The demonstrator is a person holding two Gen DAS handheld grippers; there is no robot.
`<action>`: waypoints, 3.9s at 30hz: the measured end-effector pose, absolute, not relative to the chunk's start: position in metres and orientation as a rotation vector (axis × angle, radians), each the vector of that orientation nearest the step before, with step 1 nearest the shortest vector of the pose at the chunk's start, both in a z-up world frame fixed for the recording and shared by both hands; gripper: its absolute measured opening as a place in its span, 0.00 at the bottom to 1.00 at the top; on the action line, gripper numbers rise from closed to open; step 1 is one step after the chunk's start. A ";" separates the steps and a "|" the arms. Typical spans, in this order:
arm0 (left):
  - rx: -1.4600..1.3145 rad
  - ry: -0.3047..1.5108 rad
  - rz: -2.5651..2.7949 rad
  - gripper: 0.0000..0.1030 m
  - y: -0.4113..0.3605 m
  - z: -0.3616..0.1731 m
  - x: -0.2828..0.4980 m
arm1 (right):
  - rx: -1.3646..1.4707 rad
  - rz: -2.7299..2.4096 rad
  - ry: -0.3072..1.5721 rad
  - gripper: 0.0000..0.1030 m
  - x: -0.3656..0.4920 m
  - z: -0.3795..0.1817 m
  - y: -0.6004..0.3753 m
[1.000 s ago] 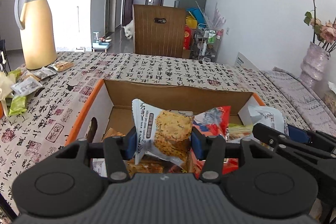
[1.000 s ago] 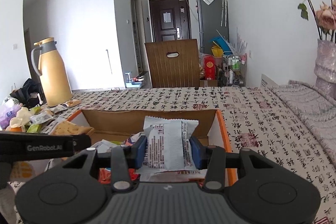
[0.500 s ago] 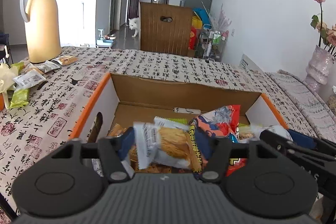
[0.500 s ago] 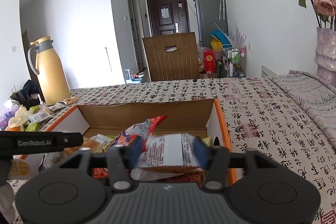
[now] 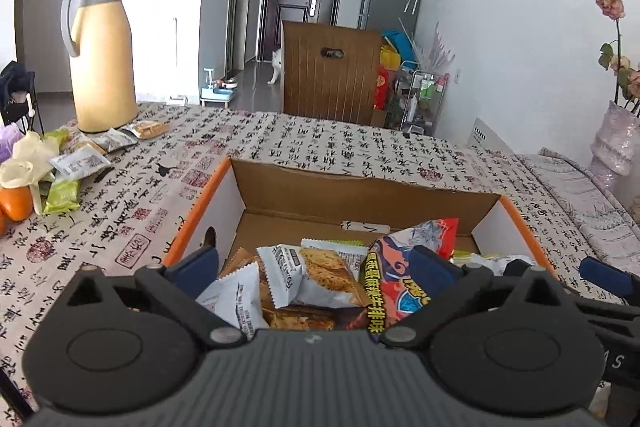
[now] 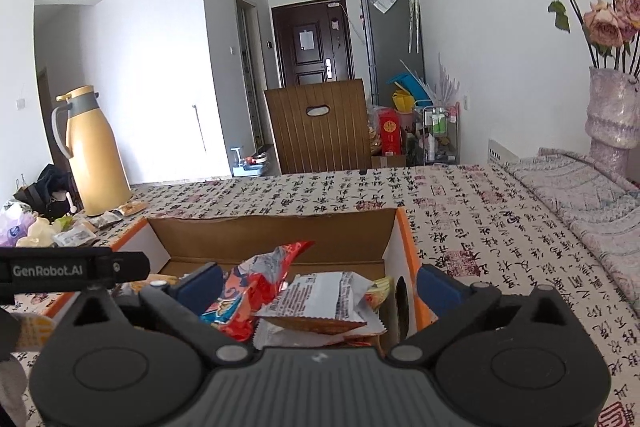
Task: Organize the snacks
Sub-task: 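Lower both packets into the box and open both tools, then withdraw both open tools from the box toward the remaining packets, then grasp the pink packet with the left tool, then grasp a white packet with the right tool while the left tool holds the pink packet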
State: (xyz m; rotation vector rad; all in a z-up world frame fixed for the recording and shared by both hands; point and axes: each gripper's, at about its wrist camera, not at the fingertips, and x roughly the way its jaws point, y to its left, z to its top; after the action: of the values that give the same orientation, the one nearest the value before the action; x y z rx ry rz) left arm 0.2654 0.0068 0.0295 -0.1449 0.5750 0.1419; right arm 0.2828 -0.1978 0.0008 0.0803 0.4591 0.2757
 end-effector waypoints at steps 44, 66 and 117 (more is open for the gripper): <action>-0.099 0.837 0.038 0.98 0.001 -0.041 0.182 | 0.071 0.247 0.670 1.00 0.159 -0.054 -0.237; -0.131 0.795 -0.030 0.61 0.006 -0.036 0.169 | 0.065 0.251 0.694 1.00 0.160 -0.059 -0.232; -0.110 0.796 0.139 0.61 0.081 -0.043 0.140 | -0.112 0.367 0.773 0.47 0.192 -0.060 -0.100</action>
State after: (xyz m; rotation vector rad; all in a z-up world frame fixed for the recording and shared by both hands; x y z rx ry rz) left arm 0.1397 0.0814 -0.0425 -0.1097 0.7962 0.1385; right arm 0.1922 -0.1003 -0.0603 -0.1122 0.7726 0.3674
